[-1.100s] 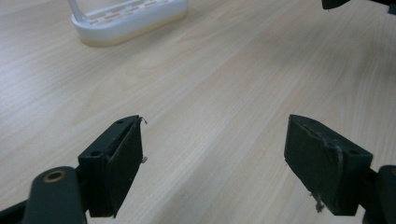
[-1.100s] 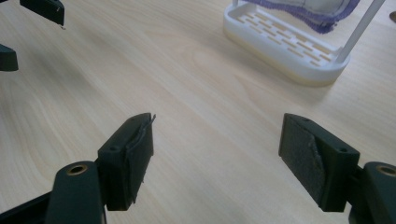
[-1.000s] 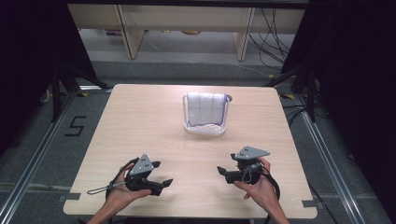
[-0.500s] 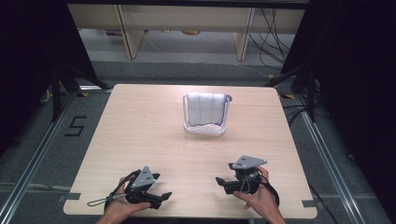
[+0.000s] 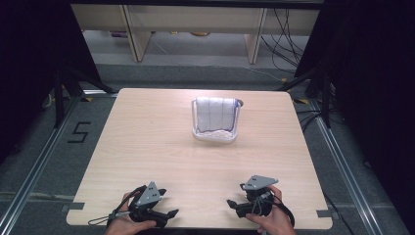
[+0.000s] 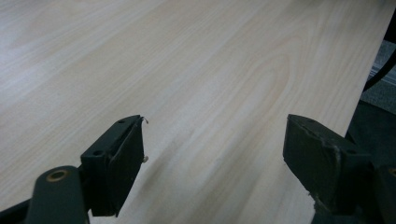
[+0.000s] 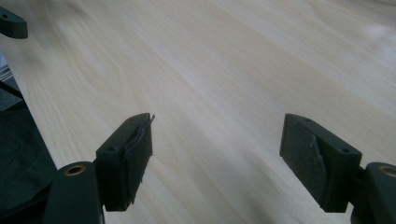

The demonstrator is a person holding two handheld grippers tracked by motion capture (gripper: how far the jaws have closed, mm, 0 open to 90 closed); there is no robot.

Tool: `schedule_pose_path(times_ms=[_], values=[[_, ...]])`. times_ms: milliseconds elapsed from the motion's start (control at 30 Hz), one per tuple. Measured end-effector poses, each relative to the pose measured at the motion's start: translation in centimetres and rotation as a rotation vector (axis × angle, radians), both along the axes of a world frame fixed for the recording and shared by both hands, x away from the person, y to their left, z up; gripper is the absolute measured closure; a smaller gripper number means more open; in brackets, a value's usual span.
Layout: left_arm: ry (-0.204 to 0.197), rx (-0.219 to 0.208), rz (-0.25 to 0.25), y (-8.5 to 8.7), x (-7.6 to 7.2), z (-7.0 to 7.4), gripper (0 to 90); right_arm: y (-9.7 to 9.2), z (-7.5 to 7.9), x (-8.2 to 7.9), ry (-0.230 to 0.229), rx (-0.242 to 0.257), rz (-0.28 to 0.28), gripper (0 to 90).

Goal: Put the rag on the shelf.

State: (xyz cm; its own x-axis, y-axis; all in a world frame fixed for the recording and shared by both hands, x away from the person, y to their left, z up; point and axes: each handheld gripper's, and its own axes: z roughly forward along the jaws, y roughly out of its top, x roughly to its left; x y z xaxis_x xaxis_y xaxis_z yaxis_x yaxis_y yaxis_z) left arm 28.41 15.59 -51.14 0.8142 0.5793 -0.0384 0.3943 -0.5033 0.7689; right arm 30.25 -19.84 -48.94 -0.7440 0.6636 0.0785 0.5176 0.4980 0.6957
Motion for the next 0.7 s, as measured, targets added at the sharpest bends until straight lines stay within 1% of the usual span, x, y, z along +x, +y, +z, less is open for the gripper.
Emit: schedule_pose_path(times_ms=[33, 67, 133, 167, 200, 233, 267, 300, 333, 367, 400, 433, 467, 500, 533, 600, 633, 667, 700], values=[[0.005, 0.022, -0.003, 0.02, -0.02, 0.02, 20.2, 0.06, -0.20, -0.10, -0.006, 0.010, -0.003, 25.4], [-0.005, 0.027, -0.013, -0.09, -0.01, -0.04, 20.2, -0.02, -0.11, -0.24, 0.014, -0.004, -0.003, 25.2], [0.007, 0.036, -0.009, -0.17, 0.02, -0.06, 20.2, -0.15, -0.35, -0.45, -0.003, -0.002, -0.008, 24.6], [0.000, 0.034, -0.006, -0.20, 0.03, -0.08, 20.2, -0.24, -0.29, -0.55, 0.011, -0.008, -0.007, 24.3], [-0.003, 0.031, -0.019, -0.17, 0.02, 0.00, 20.2, -0.31, -0.40, -0.69, 0.008, -0.003, -0.014, 24.1], [-0.005, 0.036, -0.017, -0.16, 0.07, -0.02, 20.2, -0.44, -0.31, -0.78, 0.014, -0.019, -0.018, 23.8], [-0.004, 0.042, -0.018, -0.14, 0.10, -0.05, 20.2, -0.50, -0.40, -0.80, 0.008, -0.024, -0.018, 23.6], [0.000, 0.037, -0.016, -0.19, 0.15, -0.13, 20.2, -0.58, -0.42, -0.80, 0.002, -0.026, -0.012, 23.6], [0.011, 0.021, -0.018, -0.28, 0.12, -0.19, 20.2, -0.64, -0.39, -0.83, 0.007, -0.033, -0.015, 23.6], [0.014, 0.025, -0.015, -0.31, 0.12, -0.19, 20.2, -0.70, -0.32, -0.91, 0.009, -0.038, -0.027, 23.6], [0.006, 0.031, -0.022, -0.35, 0.15, -0.20, 20.2, -0.76, -0.30, -0.85, 0.001, -0.036, -0.022, 23.6], [0.003, 0.032, -0.022, -0.40, 0.13, -0.22, 20.2, -0.74, -0.36, -0.92, 0.011, -0.035, -0.036, 23.5], [0.001, 0.039, -0.025, -0.41, 0.18, -0.24, 20.2, -0.77, -0.39, -0.90, 0.007, -0.034, -0.039, 23.5], [0.008, 0.032, -0.025, -0.47, 0.16, -0.26, 20.2, -0.79, -0.37, -0.91, 0.012, -0.029, -0.041, 23.5], [0.007, 0.034, -0.026, -0.46, 0.18, -0.27, 20.2, -0.82, -0.40, -0.87, 0.007, -0.034, -0.039, 23.5], [0.010, 0.031, -0.023, -0.47, 0.20, -0.30, 20.2, -0.80, -0.37, -0.90, 0.012, -0.031, -0.042, 23.5], [0.004, 0.043, -0.020, -0.43, 0.27, -0.32, 20.2, -0.77, -0.40, -0.91, 0.012, -0.031, -0.045, 23.4], [0.007, 0.044, -0.016, -0.41, 0.27, -0.33, 20.2, -0.80, -0.46, -0.86, 0.002, -0.038, -0.040, 23.4], [0.020, 0.026, -0.006, -0.50, 0.18, -0.39, 20.2, -0.79, -0.45, -0.86, 0.004, -0.037, -0.038, 23.4]])
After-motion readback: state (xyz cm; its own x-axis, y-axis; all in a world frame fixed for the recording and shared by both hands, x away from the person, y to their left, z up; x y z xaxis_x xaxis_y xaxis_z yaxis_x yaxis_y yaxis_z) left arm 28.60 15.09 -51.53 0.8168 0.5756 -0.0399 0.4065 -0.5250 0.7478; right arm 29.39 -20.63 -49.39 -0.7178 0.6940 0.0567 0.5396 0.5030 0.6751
